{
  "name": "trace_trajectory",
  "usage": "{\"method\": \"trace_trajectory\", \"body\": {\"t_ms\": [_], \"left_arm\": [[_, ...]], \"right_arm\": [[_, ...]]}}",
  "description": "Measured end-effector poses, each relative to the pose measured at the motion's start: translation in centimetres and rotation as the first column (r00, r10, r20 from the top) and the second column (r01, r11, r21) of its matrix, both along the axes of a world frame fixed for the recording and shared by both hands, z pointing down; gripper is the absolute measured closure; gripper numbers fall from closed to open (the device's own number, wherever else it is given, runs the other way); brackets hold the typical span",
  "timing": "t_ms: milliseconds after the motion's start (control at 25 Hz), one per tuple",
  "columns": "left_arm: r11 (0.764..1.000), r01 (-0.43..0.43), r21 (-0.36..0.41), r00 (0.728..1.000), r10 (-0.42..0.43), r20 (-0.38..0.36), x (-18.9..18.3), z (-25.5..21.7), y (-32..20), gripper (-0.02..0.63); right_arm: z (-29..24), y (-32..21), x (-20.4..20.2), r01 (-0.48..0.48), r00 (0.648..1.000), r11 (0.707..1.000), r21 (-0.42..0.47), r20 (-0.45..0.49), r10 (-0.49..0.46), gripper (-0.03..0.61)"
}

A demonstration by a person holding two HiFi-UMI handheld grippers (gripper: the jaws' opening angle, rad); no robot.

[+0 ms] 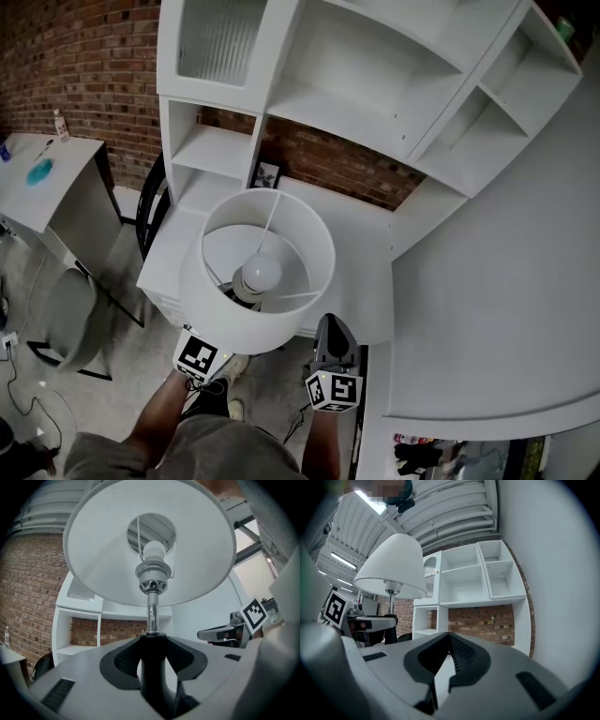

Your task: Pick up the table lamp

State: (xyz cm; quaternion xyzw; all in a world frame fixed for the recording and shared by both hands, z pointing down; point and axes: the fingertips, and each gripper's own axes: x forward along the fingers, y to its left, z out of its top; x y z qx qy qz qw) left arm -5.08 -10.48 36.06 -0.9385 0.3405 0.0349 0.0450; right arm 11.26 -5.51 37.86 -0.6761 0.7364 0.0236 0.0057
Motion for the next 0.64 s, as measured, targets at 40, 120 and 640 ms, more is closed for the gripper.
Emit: {"method": "trace_trajectory", "body": {"t_ms": [40, 120, 640], "left_arm": [[1.0, -0.001, 0.001, 1.0, 0.001, -0.001, -0.02, -0.04, 0.02, 0.453], [1.0, -0.002, 0.003, 1.0, 0.002, -0.002, -0.08, -0.1, 0.1, 0.453], [1.0, 0.005, 0.011, 1.0, -0.005, -0.006, -0.09, -0.32, 0.28, 0.453]], "right_arm": [[-0.02, 0.03, -0.02, -0.001, 1.0, 1.0, 0.001, 0.001, 0.001, 0.555], [-0.07, 0.12, -0.08, -0.002, 1.0, 1.0, 0.004, 0.0, 0.002, 0.555], [-0.19, 0.12, -0.14, 0.003, 1.0, 1.0, 0.011, 0.0, -0.003, 0.555]]}}
